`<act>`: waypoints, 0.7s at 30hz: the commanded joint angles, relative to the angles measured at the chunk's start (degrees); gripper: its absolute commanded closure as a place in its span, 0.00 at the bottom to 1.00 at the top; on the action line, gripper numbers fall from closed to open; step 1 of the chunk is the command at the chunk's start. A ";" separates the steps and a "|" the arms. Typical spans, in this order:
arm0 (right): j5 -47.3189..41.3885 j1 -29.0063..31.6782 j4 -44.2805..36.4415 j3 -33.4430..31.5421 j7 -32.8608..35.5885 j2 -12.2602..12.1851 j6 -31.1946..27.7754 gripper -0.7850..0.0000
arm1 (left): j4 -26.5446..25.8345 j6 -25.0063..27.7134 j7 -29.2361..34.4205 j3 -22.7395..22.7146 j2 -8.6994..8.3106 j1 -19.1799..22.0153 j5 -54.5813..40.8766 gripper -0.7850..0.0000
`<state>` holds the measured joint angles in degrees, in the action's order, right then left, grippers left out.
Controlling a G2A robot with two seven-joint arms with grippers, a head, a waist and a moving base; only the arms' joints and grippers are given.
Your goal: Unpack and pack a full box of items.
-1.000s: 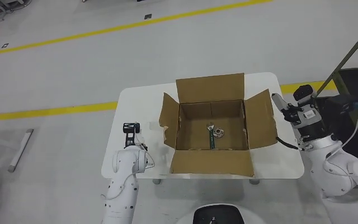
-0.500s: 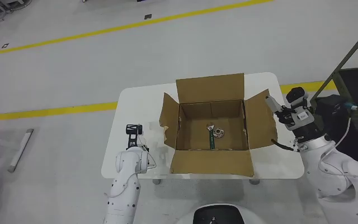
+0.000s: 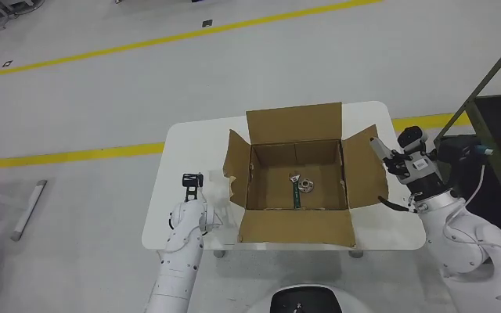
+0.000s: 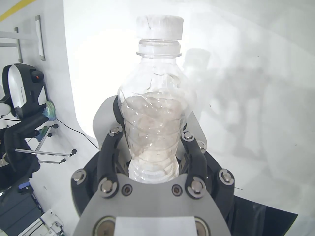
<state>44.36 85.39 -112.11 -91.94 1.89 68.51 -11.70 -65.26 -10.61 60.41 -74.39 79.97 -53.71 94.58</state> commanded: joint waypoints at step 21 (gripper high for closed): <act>-1.63 0.22 -0.55 -0.82 1.19 0.17 0.17 0.00 | 1.05 0.82 0.69 0.61 0.75 1.70 -0.42 0.00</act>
<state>43.26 85.59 -112.64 -92.86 2.85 68.65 -11.59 -63.32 -9.80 61.20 -73.50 80.76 -51.72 94.24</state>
